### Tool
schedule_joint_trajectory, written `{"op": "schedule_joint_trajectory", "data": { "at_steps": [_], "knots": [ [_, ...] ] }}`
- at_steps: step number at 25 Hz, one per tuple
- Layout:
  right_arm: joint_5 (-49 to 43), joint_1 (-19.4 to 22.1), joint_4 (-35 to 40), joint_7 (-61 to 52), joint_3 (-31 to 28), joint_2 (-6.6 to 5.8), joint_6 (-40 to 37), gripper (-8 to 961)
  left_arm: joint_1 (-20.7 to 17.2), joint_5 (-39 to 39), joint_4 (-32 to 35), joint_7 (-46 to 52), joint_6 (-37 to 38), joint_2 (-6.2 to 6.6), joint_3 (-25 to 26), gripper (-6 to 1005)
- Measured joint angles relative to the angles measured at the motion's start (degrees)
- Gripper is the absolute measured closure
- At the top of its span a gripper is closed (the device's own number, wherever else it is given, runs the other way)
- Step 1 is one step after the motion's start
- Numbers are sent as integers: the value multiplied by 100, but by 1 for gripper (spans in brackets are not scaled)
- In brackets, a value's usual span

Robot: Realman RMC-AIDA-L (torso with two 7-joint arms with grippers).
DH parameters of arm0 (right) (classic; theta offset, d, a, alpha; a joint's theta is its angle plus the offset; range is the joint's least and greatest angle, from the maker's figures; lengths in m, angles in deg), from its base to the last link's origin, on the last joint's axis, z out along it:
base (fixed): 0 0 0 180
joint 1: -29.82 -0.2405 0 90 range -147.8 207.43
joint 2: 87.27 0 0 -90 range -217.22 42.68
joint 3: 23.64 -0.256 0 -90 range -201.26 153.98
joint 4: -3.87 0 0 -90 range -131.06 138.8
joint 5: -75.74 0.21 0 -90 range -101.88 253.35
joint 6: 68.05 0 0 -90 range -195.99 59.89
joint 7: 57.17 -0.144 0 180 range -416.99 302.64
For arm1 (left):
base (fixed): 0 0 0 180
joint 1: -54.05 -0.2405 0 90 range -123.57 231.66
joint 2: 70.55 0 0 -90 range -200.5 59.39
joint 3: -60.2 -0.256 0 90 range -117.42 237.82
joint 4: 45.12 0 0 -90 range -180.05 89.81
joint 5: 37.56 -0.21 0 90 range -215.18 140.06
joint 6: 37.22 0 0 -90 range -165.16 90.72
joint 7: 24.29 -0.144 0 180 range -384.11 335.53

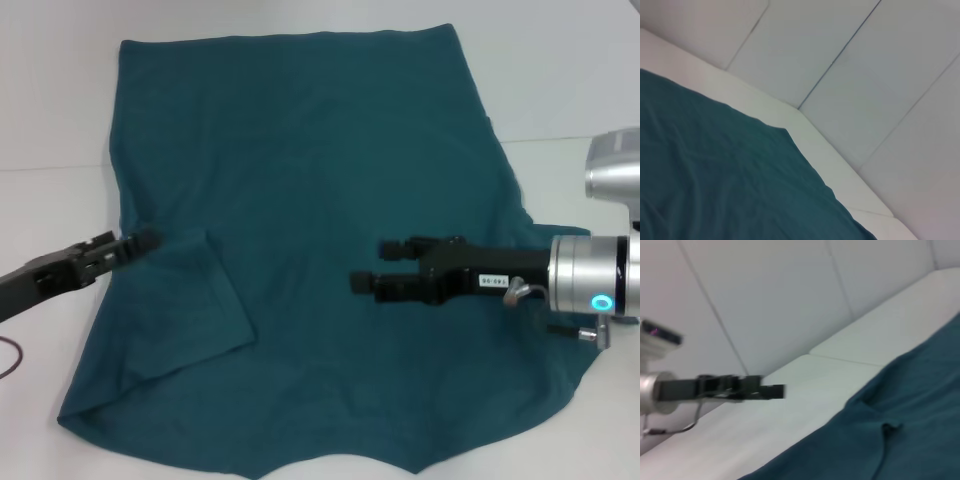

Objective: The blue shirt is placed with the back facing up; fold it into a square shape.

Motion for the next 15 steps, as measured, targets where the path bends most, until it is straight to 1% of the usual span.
{"op": "schedule_joint_trajectory", "data": {
  "at_steps": [2,5,10,15],
  "knots": [
    [-17,20,90,-224,0,-32,33,41,-86,91,10,-221,124,1,6,46],
    [-33,113,236,-586,17,-112,40,41,-196,140,36,-625,424,-14,8,46],
    [-48,319,422,-1209,41,-307,13,41,-320,114,85,-1328,841,-49,-33,47],
    [-63,655,726,-1715,43,-482,-77,40,-359,-205,41,-2366,1077,-82,-85,47]
  ]
}}
